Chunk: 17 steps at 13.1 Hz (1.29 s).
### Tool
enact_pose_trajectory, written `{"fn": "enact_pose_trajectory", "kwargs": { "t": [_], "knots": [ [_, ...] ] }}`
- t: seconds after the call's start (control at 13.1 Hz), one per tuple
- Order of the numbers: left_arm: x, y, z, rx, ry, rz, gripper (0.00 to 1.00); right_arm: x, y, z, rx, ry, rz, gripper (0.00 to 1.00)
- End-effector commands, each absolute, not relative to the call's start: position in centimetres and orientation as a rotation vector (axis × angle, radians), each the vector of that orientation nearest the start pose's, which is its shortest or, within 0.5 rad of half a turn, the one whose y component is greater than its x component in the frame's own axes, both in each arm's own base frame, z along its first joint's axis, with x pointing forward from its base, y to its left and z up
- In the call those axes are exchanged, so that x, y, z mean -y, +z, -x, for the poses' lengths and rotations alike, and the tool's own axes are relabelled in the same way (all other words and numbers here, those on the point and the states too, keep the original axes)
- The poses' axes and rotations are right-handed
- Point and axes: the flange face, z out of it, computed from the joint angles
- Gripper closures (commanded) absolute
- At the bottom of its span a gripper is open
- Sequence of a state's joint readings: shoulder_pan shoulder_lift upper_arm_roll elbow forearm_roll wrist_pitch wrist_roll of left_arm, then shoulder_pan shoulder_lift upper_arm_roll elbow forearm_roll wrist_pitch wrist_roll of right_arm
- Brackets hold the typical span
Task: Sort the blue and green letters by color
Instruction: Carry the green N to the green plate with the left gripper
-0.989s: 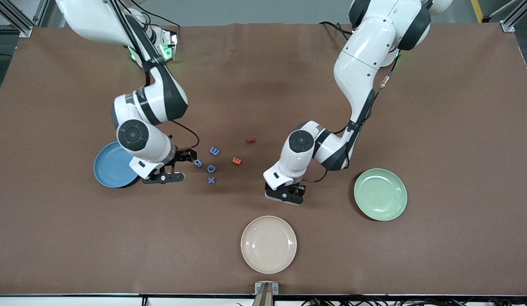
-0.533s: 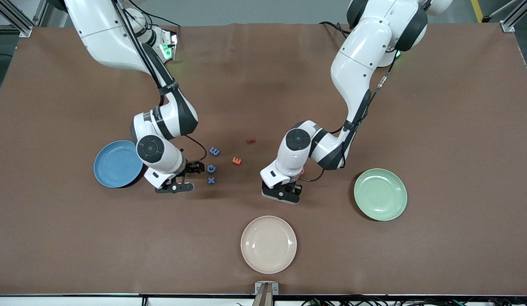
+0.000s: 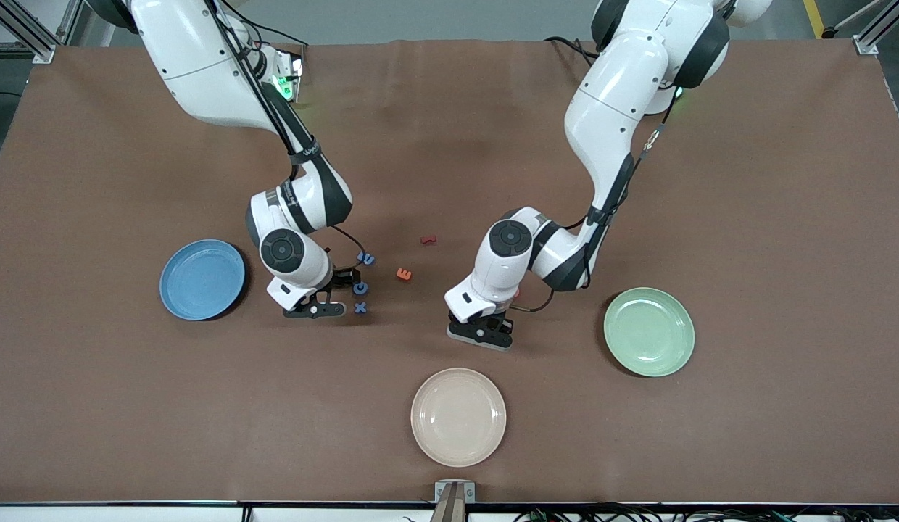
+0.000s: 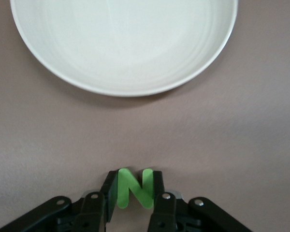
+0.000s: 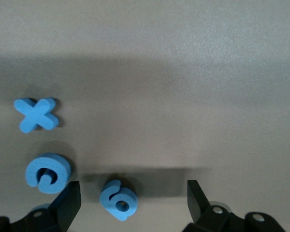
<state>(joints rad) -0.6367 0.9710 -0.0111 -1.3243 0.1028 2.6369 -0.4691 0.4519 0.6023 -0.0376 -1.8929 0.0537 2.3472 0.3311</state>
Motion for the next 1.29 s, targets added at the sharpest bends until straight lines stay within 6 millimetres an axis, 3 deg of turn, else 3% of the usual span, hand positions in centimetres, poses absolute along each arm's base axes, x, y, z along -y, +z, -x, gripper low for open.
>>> {"fn": "enact_pose_trajectory", "kwargs": {
  "t": [0.0, 0.15, 0.3, 0.38, 0.46, 0.61, 0.76, 0.91, 1.07, 1.22],
  "knots": [
    [45.4, 21.1, -62.2, -0.360, -0.509, 3.192, 0.97, -25.5, 17.4, -55.1, 0.037, 0.213, 3.168, 0.06],
    [44.5, 26.1, -62.8, -0.316, -0.463, 3.181, 0.98, -25.5, 17.5, -55.0, 0.036, 0.221, 3.168, 0.08],
    [40.3, 31.3, -63.7, -0.228, -0.374, 3.156, 0.99, -25.4, 17.5, -54.7, 0.037, 0.230, 3.169, 0.10],
    [38.1, 32.1, -63.0, -0.179, -0.289, 3.135, 0.99, -25.3, 18.0, -54.6, 0.035, 0.224, 3.168, 0.10],
    [36.1, 32.0, -61.6, -0.144, -0.232, 3.118, 0.99, -25.4, 18.2, -54.4, 0.035, 0.224, 3.167, 0.10],
    [27.2, 31.8, -63.0, -0.005, -0.164, 3.098, 0.99, -25.2, 18.4, -54.3, 0.035, 0.223, 3.168, 0.16],
    [20.7, 29.6, -63.4, 0.069, -0.094, 3.080, 0.99, -25.3, 18.4, -54.2, 0.034, 0.226, 3.167, 0.28],
    [16.4, 27.2, -63.8, 0.110, -0.097, 3.084, 0.99, -25.3, 18.4, -54.2, 0.032, 0.224, 3.167, 0.38],
    [13.2, 24.3, -63.5, 0.156, -0.125, 3.093, 0.99, -25.3, 18.3, -54.2, 0.032, 0.224, 3.167, 0.39],
    [11.3, 22.3, -63.1, 0.192, -0.110, 3.090, 0.96, -25.5, 18.2, -54.2, 0.035, 0.215, 3.165, 0.42]
  ]
}}
